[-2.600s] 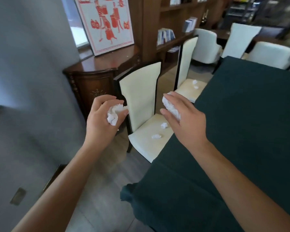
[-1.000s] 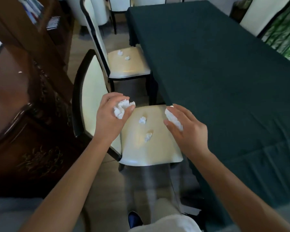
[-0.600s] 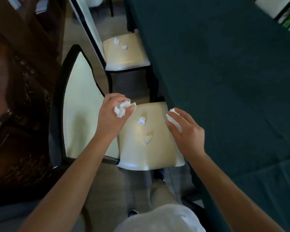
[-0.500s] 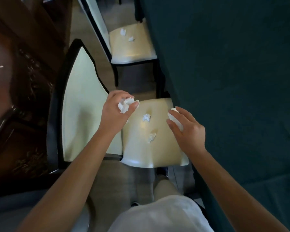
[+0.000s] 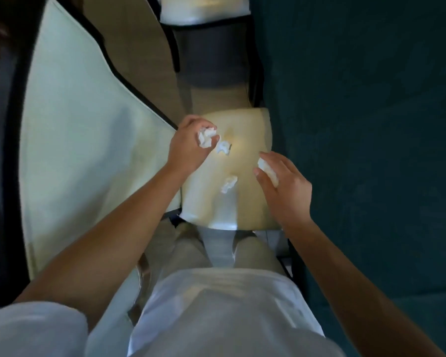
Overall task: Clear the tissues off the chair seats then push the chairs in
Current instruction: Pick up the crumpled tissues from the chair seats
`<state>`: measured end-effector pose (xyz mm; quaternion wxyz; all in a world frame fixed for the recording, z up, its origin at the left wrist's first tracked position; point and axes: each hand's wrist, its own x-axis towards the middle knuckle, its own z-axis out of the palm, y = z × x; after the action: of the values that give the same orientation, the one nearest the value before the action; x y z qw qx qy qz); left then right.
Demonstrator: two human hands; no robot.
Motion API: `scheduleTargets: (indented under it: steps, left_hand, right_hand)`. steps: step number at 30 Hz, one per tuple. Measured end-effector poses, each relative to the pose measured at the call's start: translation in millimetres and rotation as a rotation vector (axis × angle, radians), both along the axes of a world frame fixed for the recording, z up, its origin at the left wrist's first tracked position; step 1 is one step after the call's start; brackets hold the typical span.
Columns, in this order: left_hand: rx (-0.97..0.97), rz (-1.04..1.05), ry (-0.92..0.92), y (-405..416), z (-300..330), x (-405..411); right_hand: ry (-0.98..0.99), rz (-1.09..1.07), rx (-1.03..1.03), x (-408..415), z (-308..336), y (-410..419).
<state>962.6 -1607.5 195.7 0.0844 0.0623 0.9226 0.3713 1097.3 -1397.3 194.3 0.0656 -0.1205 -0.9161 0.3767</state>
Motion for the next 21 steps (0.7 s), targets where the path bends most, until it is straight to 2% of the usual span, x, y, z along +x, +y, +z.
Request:
scheduleTargets:
  steps: [9, 14, 17, 21]
  left_hand:
    - [-0.071, -0.129, -0.172, 2, -120, -47]
    - [-0.145, -0.243, -0.27, -3, -176, -63]
    - [-0.179, -0.33, -0.229, -7, -197, -71]
    - [-0.158, -0.346, -0.16, -8, -231, -73]
  right_hand:
    - [-0.14, -0.105, 0.014, 11, -83, -41]
    - [-0.326, -0.185, 0.002, 22, -129, -66]
    - [-0.393, -0.245, -0.018, 13, -152, -80]
    - [-0.422, -0.295, -0.05, 0, -183, -89]
